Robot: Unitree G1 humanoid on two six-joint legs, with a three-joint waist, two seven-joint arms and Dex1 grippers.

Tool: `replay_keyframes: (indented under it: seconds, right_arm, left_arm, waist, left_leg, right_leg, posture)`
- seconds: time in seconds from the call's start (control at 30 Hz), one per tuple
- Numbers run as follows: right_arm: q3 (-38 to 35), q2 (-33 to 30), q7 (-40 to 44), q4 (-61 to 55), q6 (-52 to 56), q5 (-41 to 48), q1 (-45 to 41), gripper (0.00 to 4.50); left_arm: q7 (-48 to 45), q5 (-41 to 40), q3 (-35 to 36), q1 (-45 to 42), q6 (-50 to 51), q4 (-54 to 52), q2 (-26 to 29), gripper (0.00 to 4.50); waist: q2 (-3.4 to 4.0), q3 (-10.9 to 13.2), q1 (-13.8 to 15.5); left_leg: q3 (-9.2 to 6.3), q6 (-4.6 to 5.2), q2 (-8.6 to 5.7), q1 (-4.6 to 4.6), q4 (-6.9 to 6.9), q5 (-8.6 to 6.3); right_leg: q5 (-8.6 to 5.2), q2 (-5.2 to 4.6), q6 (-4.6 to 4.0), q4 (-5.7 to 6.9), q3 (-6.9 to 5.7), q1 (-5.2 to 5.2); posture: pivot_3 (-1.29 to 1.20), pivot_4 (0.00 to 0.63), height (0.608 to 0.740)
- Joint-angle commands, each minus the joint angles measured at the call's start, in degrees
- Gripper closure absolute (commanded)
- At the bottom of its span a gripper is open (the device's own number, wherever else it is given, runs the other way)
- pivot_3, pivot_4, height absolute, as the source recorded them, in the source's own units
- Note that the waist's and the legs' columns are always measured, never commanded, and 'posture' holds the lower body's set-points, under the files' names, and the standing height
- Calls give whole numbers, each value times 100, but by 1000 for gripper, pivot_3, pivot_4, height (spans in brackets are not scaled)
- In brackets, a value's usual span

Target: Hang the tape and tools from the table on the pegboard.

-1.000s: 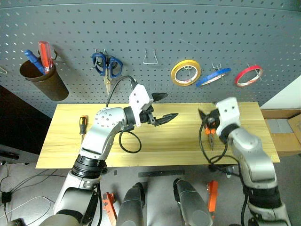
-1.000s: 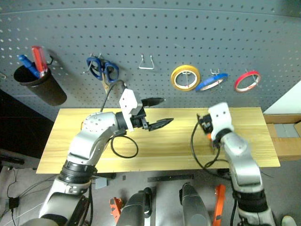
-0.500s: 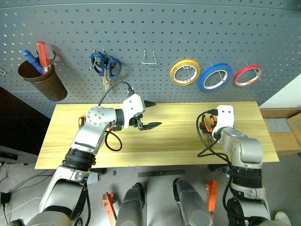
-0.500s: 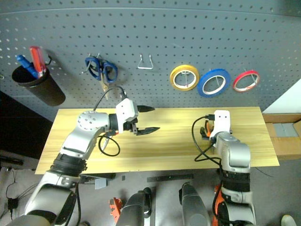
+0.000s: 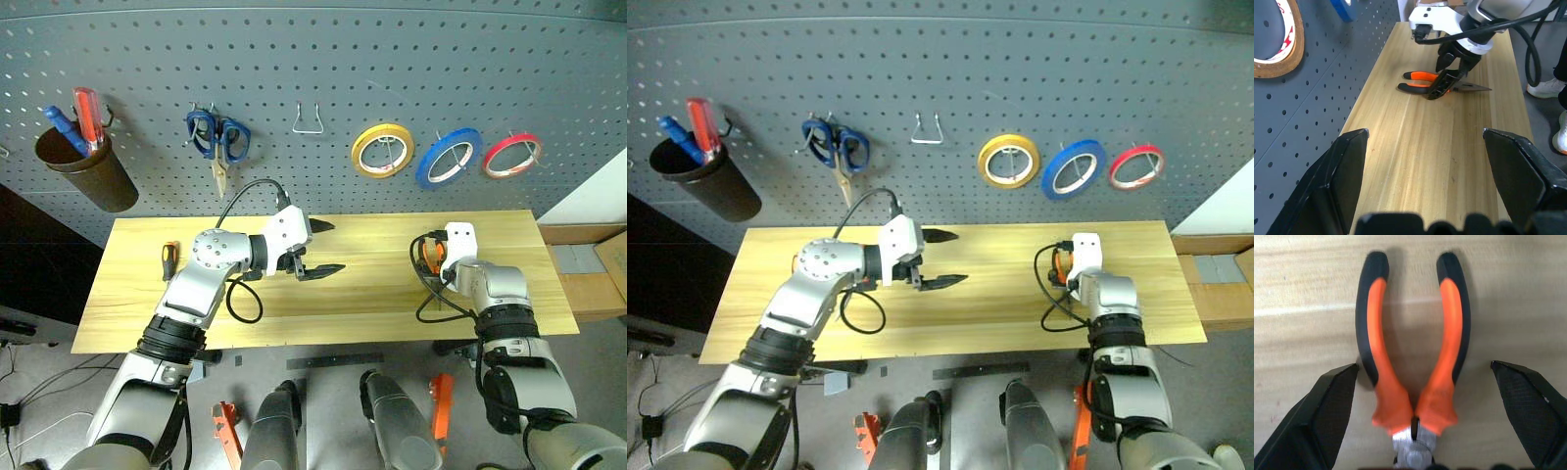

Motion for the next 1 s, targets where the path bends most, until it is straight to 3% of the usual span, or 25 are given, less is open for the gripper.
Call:
replay_keyframes:
  seconds: [0.03, 0.13, 0.2, 0.3, 0.37, 0.5, 0.63, 0.83, 1.0]
  right_arm:
    - [77, -94, 107, 429, -31, 3, -70, 16]
    - [157, -116, 186, 555, -40, -8, -119, 188]
    - [241, -107, 209, 551, -110, -48, -113, 809]
    - [255, -28, -26, 483, -308, -123, -48, 1214]
    - [184, 15, -189, 341, -376, -86, 27, 1796]
    - [49, 104, -380, -674, -202, 57, 364, 1836]
    - [185, 333, -367, -2977, 661, 262, 1031, 1836]
    - [1233, 1122, -619, -6487, 1900, 431, 2104, 1837]
    - [2046, 1641, -926, -7567, 1965, 288, 1981, 1838]
  left_arm:
    - [6, -25, 20, 20, -24, -225, -14, 475]
    - [25, -27, 27, 23, -29, -217, -23, 475]
    - [40, -48, 48, 34, -15, -220, -29, 475]
    - [117, -216, 175, 123, 183, -316, -73, 475]
    - [156, -334, 266, 201, 314, -416, -85, 475]
    - [289, -602, 519, 379, 645, -661, -61, 475]
    - [413, -939, 886, 592, 1075, -943, 50, 475]
    - [672, -1294, 1475, 964, 1230, -1303, 164, 475]
    - [787, -1629, 1879, 1298, 1336, -1615, 197, 475]
  waist:
    - [0, 0, 1]
    - [-5, -3, 3]
    - [-7, -4, 4]
    - [-11, -10, 0]
    - [-15, -14, 0]
    - [-16, -15, 5]
    - [-14, -14, 9]
    - [-14, -14, -22]
    - [-16, -15, -22]
  left_leg:
    - [0, 0, 0, 0, 0, 0]
    - [-1, 0, 0, 0, 0, 0]
    - [-1, 0, 0, 0, 0, 0]
    - [-1, 0, 0, 0, 1, 0]
    - [-1, 0, 2, 1, 1, 0]
    - [-2, -1, 1, 1, 1, 1]
    - [-4, -1, 1, -3, -3, 0]
    - [-17, -2, 10, -6, -4, 0]
    - [-15, -11, 7, -7, -1, 6]
  right_leg:
    - [0, 0, 0, 0, 0, 0]
    - [0, -1, 0, -1, -1, 1]
    - [0, -1, 0, -1, -1, 1]
    - [1, -1, 0, 0, -1, 2]
    - [1, -1, -1, 1, -1, 2]
    - [1, -3, -1, 3, -1, 1]
    - [1, -4, -1, 1, -3, -3]
    - [0, 0, 0, 15, 4, -21]
    - [-2, -3, -1, 52, 15, -51]
  posture:
    - [-146, 309, 740]
    - [-148, 305, 740]
    - [-151, 300, 740]
    - [-157, 291, 740]
    - [-157, 291, 740]
    - [-159, 289, 740]
    - [-166, 296, 740]
    - [-171, 299, 740]
    - [-157, 293, 740]
